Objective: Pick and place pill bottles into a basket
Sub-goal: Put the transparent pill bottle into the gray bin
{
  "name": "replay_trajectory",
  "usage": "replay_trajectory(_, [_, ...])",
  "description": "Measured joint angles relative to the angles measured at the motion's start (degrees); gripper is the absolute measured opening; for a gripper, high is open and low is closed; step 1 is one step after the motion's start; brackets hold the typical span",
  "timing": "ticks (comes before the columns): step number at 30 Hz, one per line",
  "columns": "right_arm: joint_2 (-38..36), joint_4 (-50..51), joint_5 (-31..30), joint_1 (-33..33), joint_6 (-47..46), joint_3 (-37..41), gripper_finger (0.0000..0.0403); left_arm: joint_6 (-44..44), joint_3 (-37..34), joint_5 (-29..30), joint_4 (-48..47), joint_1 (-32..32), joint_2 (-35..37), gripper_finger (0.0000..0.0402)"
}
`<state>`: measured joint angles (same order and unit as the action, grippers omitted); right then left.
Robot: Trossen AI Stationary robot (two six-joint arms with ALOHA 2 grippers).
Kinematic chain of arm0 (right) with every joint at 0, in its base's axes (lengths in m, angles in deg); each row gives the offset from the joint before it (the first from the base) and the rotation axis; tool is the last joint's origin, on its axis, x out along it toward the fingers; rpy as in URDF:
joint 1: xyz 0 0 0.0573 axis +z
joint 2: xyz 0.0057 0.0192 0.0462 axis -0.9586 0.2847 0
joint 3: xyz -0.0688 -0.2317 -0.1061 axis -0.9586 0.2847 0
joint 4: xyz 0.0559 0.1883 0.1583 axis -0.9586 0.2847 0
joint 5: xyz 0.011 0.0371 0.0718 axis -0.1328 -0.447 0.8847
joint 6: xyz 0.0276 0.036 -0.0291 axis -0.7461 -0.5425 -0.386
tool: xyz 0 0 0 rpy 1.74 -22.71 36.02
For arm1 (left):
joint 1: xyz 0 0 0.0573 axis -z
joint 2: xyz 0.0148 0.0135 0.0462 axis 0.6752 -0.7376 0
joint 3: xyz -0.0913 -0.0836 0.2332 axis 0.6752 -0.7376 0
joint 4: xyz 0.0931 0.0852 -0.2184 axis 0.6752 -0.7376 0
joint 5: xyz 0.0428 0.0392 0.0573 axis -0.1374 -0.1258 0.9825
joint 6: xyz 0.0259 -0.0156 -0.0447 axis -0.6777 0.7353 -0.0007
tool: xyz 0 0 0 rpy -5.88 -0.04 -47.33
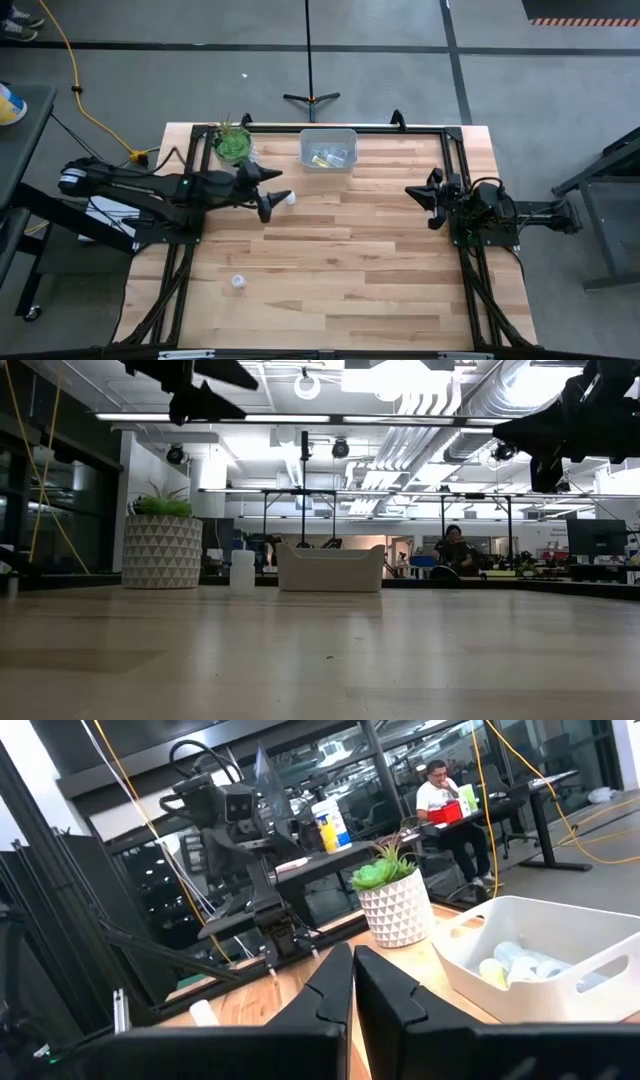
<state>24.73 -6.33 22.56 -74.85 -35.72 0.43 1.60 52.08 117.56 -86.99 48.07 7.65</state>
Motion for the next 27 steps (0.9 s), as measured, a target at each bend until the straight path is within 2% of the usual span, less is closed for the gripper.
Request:
replay_trajectory(6, [0.0,0.7,0.0,0.0,0.0,0.0,0.0003,0.5,0.9,5.3,-2.4,0.0,-3.2,0.0363])
replay_trajectory(9, [0.0,1.0,0.0,0.0,0.0,0.0,0.0003,4.8,0.9,7.1,-3.3,0.0,-3.3,0.0357])
replay_trajectory(20, [0.0,3.9,0.1,0.0,0.4,0.0,0.0002,6.0,0.9,7.9,-13.5,0.0,-4.5,0.0336])
replay_trajectory(27, [0.0,4.5,0.1,0.0,0.3,0.0,0.0006,2.7,-1.0,7.9,-13.8,0.0,-12.0,0.0335])
